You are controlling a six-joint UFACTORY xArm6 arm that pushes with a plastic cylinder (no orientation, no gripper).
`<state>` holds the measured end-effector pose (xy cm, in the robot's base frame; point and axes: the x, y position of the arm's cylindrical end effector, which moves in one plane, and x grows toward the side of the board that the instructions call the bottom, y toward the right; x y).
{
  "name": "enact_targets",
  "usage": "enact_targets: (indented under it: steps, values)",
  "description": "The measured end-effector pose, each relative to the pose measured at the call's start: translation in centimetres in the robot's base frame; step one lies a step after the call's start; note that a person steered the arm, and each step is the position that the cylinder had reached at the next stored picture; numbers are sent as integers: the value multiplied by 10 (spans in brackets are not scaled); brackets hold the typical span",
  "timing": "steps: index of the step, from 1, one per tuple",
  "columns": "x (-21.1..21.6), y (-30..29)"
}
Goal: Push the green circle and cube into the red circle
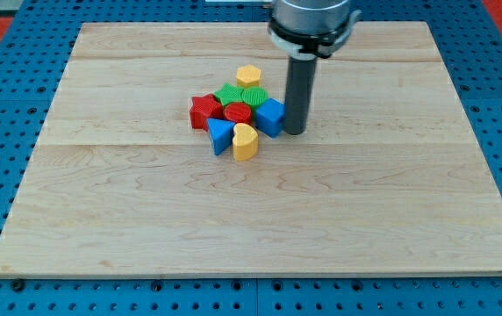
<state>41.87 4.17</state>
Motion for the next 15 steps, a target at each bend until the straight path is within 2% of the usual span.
enact_targets:
  steps: [1,2,3,4,6,7,8,10,12,13,14,15]
  values:
    - [-13,28]
    - [-87,118]
    - [-191,157]
    - [-227,123]
    - [-143,-32]
    - [-101,-47]
    - [-93,-59]
    - [-76,-38]
    - [-74,6]
    - [-54,47]
    - [-36,19]
    - [-36,1]
